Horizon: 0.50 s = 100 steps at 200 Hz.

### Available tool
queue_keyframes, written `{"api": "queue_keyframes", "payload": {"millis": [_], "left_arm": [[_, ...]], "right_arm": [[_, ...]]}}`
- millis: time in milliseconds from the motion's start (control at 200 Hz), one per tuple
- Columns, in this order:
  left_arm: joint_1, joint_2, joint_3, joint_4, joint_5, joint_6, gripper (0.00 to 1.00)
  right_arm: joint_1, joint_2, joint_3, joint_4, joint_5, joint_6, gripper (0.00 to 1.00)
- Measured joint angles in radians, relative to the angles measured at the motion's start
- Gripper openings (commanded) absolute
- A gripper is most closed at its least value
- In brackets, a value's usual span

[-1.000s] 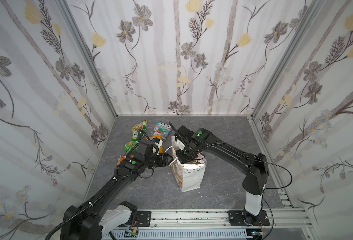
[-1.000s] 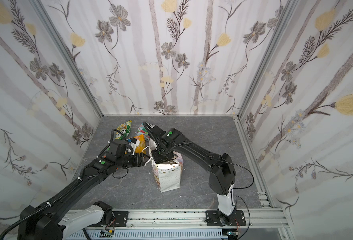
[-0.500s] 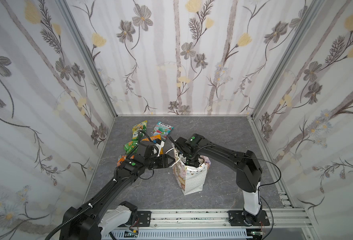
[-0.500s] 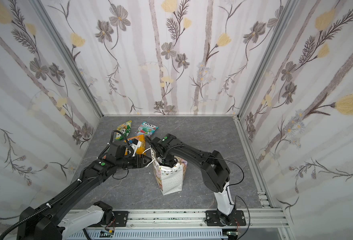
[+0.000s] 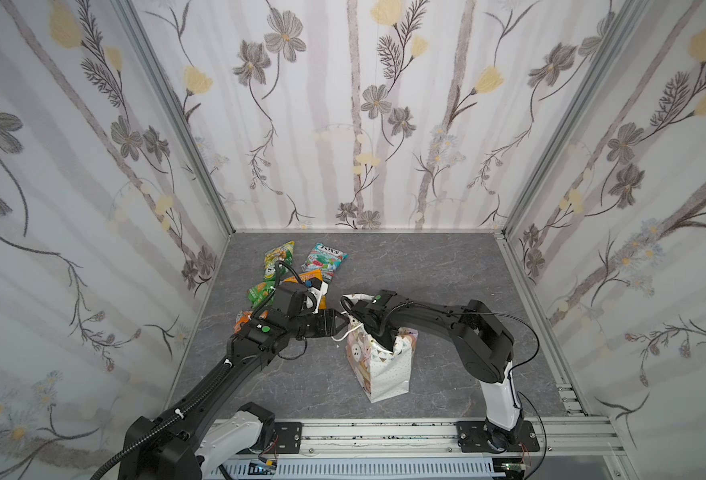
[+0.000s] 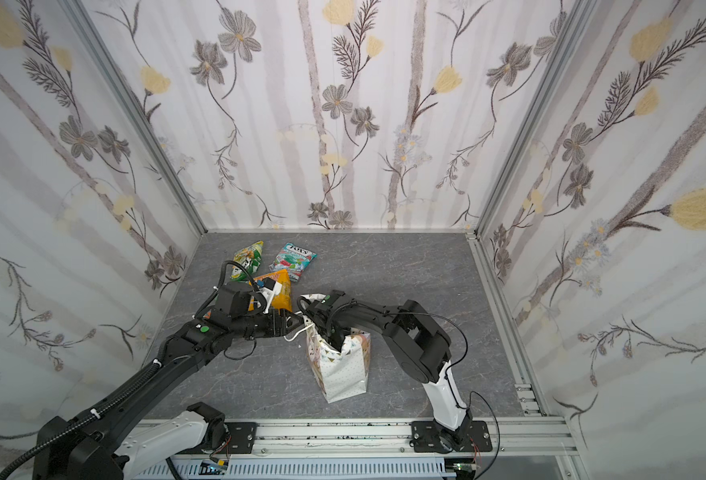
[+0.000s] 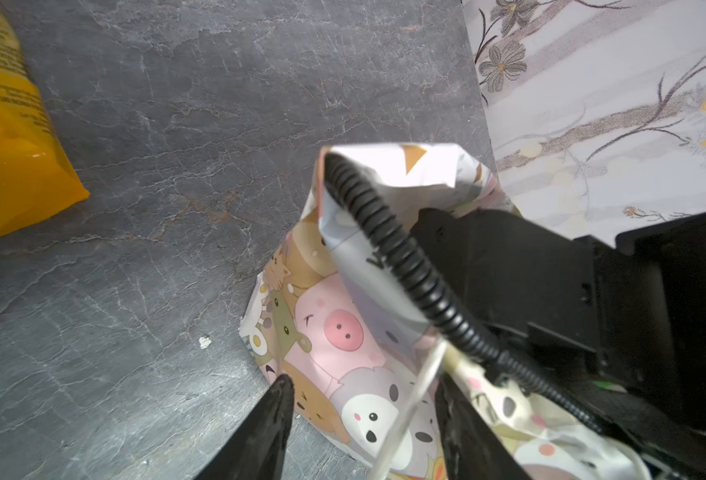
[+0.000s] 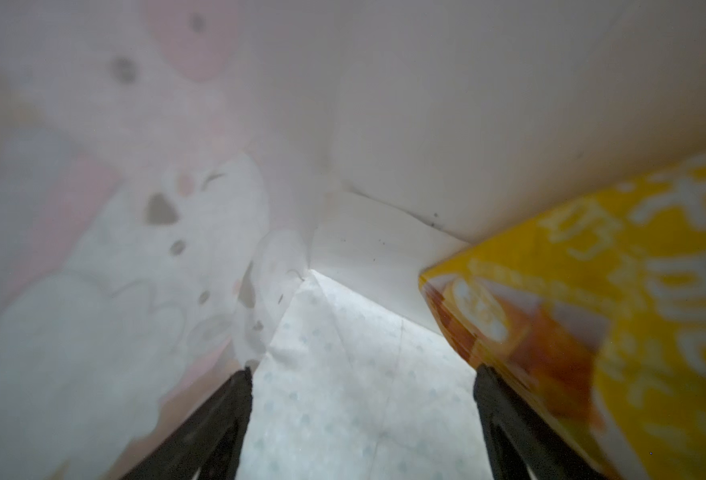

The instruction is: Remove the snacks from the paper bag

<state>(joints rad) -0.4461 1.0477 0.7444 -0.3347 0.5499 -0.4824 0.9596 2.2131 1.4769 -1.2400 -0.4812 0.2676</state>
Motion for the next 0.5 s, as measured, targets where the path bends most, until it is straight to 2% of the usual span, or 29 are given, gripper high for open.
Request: {"api": "queue_keyframes", "payload": {"millis": [130,245,395,500], "left_arm": [[0.0,-0.003,-0.005,-0.012,-0.013,-0.007,0.57],[-0.005,-0.003,-0.005,0.013,0.0,-0.014,0.57],[-0.002,-0.004,-0.005,0.018,-0.001,-0.014,0.57],[-0.002,-0.009,-0.005,0.021,-0.001,-0.014,0.57]], "right_arm": [[0.024,0.021,-0.04,0.027,-0.034,0.0,0.82],[0.05,0.037,-0.059,0.07,-0.062,0.009,0.74],[0.053,0.04,-0.078,0.119,-0.073,0.031,0.49],[0.053,0.037,-0.089,0.154,-0.068,0.048,0.2]]}}
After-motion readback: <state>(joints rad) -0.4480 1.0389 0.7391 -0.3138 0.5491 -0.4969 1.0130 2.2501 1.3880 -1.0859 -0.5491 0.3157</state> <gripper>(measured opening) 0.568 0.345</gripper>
